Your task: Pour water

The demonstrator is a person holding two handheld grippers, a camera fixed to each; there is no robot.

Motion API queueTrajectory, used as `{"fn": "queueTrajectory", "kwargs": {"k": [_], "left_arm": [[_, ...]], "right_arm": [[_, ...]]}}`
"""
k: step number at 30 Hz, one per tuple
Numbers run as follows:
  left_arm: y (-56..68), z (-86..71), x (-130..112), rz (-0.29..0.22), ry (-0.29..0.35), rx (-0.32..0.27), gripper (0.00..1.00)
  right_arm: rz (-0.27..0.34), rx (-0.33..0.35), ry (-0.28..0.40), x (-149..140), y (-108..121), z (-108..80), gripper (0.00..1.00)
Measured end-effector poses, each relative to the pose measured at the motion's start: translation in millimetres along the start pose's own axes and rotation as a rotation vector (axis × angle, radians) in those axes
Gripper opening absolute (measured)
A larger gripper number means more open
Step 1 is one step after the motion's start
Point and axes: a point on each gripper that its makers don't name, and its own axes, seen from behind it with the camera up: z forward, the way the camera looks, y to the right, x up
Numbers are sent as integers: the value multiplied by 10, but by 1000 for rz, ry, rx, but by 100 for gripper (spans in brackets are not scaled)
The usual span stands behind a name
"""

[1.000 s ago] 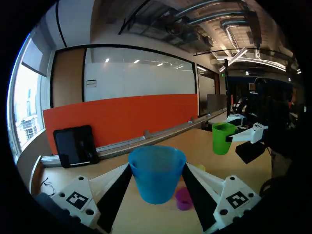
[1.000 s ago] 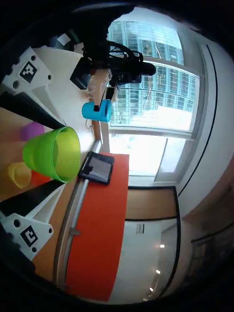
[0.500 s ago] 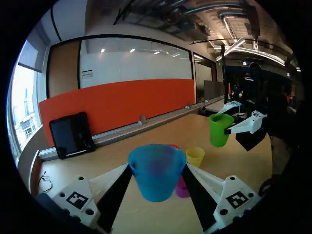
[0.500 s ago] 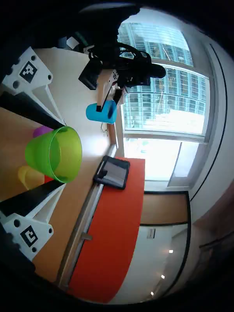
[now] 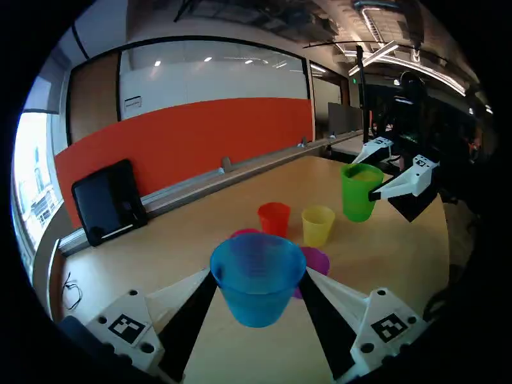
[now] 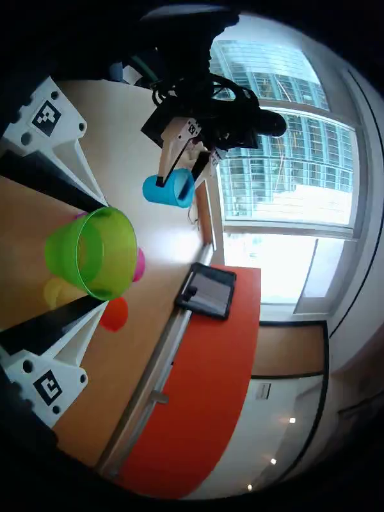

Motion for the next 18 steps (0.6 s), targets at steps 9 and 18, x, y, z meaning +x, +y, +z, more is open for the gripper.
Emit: {"fn": "queueTrajectory", "kwargs": {"k": [9, 18], "left_arm": [[44, 90, -269, -9, -67, -20, 87], [80, 156, -522, -1, -135, -35, 87]], "right_arm": [[-6, 27, -67, -260, -57, 60, 91], [0, 42, -115, -437, -71, 129, 91]]}}
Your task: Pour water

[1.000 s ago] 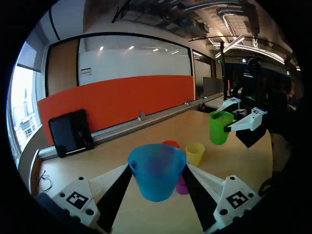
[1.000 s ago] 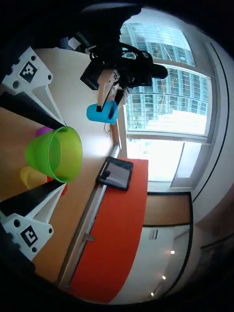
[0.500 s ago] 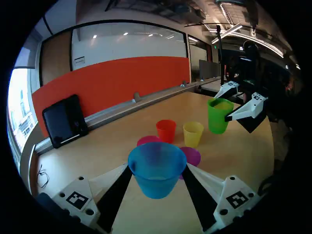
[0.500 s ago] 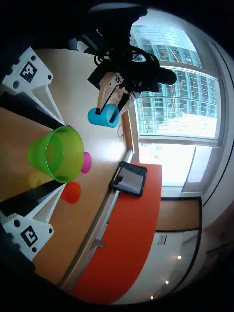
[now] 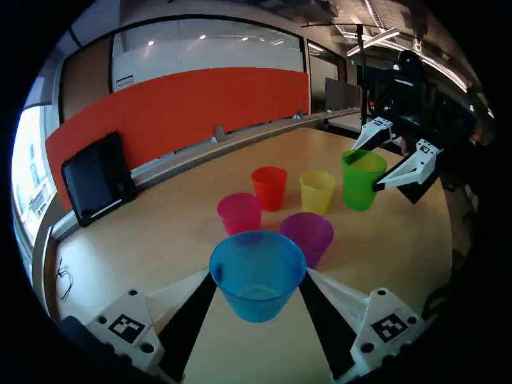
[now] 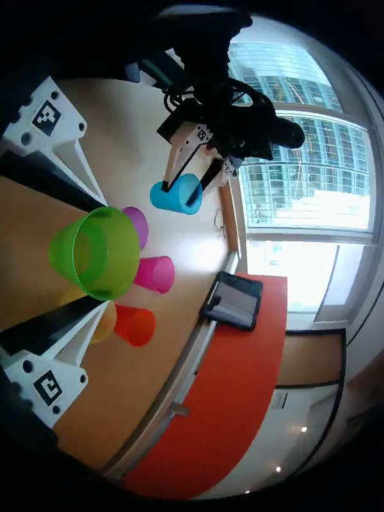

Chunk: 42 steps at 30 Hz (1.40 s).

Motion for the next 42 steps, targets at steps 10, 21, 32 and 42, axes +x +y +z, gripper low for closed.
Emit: {"fn": "queueTrajectory", "kwargs": {"k": [10, 21, 32, 42], "left_arm": [[44, 84, -223, 7, -58, -28, 87], [93, 202, -403, 5, -101, -49, 87], [110, 270, -513, -4, -119, -55, 87], [67, 255, -636, -6, -145, -43, 87]], "right_arm": [[7, 6, -50, -206, -7, 84, 91], [19, 6, -104, -452, -1, 171, 91], [17, 5, -127, -569, -8, 211, 91], [13, 1, -136, -617, -5, 240, 91]]}}
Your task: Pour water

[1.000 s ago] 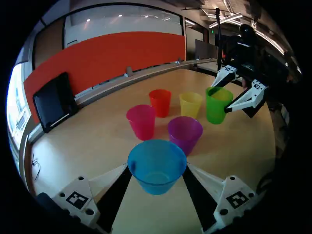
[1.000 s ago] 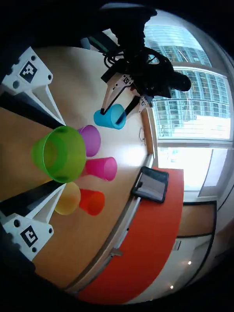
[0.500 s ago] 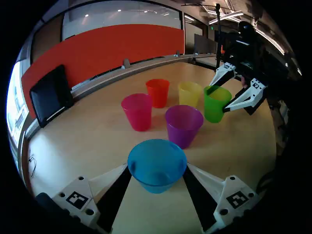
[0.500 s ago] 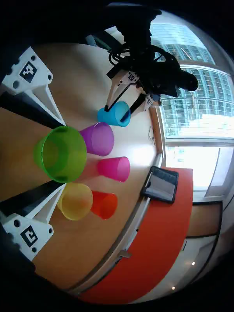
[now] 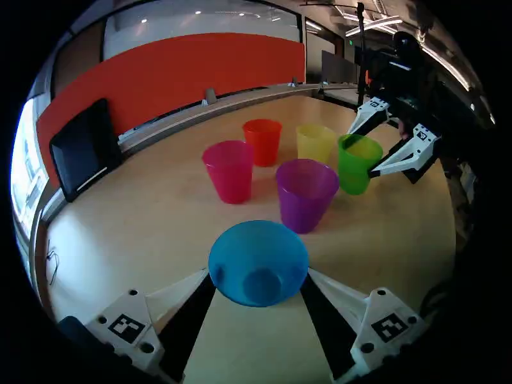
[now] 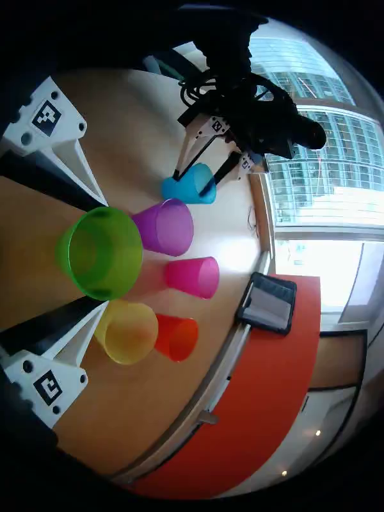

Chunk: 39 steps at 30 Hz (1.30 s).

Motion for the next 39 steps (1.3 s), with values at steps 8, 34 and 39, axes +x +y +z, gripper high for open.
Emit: {"fn": "queueTrajectory", "kwargs": {"k": [8, 34, 39], "left_arm": [[-26, -53, -94, -15, -32, 9, 96], [57, -270, -139, -51, -23, 2, 96], [53, -347, -148, -51, -16, 18, 96]], "right_arm": [[-1, -5, -11, -72, -7, 30, 91], [-1, -49, -15, -156, 24, -62, 99], [6, -72, -15, -233, 36, -179, 99]]}}
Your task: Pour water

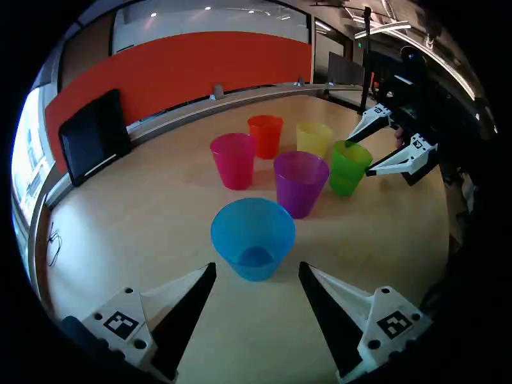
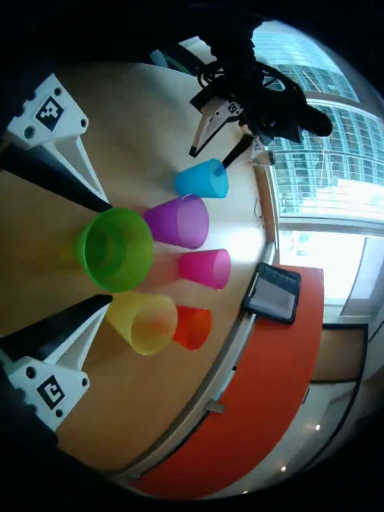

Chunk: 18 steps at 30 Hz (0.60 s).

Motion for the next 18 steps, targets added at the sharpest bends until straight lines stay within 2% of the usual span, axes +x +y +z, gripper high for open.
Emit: {"fn": "queueTrajectory", "kwargs": {"k": [9, 18], "left_arm": [[-23, -195, -8, -25, 36, 34, 96], [-74, -407, -22, -35, 77, 95, 96]], "right_arm": [[35, -58, 32, -61, 62, -261, 100], [72, -128, 86, -33, 150, -509, 99]]}}
